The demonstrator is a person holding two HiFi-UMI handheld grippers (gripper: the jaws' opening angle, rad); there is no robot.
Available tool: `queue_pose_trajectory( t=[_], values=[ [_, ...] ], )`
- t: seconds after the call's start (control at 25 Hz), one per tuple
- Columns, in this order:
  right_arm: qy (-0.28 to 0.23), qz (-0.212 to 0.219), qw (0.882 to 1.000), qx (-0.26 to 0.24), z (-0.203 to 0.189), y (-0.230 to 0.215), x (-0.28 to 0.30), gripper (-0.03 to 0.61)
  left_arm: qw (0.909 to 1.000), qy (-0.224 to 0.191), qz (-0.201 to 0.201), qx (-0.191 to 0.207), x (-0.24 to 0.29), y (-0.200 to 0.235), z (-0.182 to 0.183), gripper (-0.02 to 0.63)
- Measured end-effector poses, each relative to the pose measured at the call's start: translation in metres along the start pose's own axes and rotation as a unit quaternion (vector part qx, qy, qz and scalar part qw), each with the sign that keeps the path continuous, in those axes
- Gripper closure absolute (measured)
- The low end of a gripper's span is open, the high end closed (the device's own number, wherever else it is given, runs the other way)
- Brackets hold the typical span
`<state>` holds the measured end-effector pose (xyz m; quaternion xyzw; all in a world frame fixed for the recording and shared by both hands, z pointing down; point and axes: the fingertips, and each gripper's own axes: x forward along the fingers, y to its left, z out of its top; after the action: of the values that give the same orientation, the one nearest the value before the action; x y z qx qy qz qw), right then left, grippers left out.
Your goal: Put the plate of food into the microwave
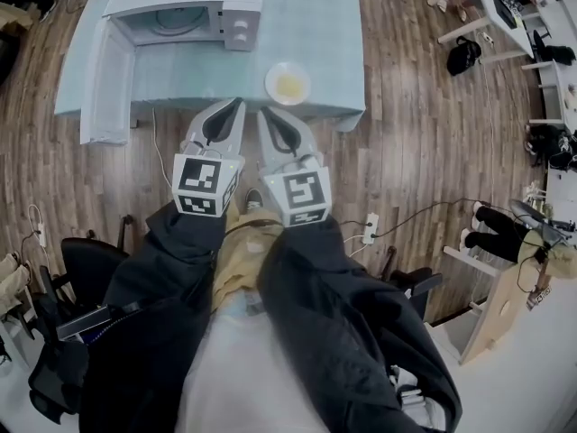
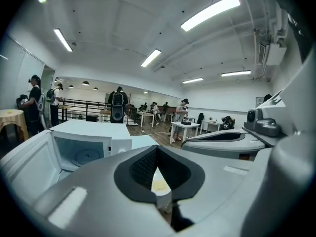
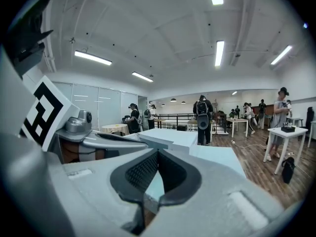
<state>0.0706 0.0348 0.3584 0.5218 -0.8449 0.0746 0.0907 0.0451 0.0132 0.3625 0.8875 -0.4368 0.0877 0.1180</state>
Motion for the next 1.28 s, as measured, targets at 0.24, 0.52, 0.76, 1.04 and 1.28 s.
queue_pose_trajectory(
  t=[0.24, 0.52, 0.76, 1.04, 1.28],
  values=[
    [0.005, -0.008, 1.0, -0.003, 0.019, -0.004, 0.057, 0.577, 0.9997, 0.004, -0.025, 0.002, 0.03, 0.042, 0.018, 0.617],
    [0.027, -0.01, 1.0, 0.003, 0.021, -0.002, 0.113, 0.577, 0.9991, 0.021, -0.035, 0.013, 0.054, 0.086, 0.017, 0.617],
    [0.05, -0.026, 0.998, 0.016, 0.005, -0.009, 0.132, 0.577, 0.9985, 0.042, -0.037, 0.001, 0.064, 0.109, 0.003, 0.617],
    [0.081, -0.024, 0.996, 0.042, -0.029, -0.042, 0.135, 0.575, 0.9966, 0.08, -0.022, -0.001, 0.093, 0.111, -0.023, 0.617],
    [0.115, -0.018, 0.99, 0.083, -0.072, -0.077, 0.14, 0.577, 0.9902, 0.138, -0.008, -0.02, 0.115, 0.101, -0.068, 0.617]
  ],
)
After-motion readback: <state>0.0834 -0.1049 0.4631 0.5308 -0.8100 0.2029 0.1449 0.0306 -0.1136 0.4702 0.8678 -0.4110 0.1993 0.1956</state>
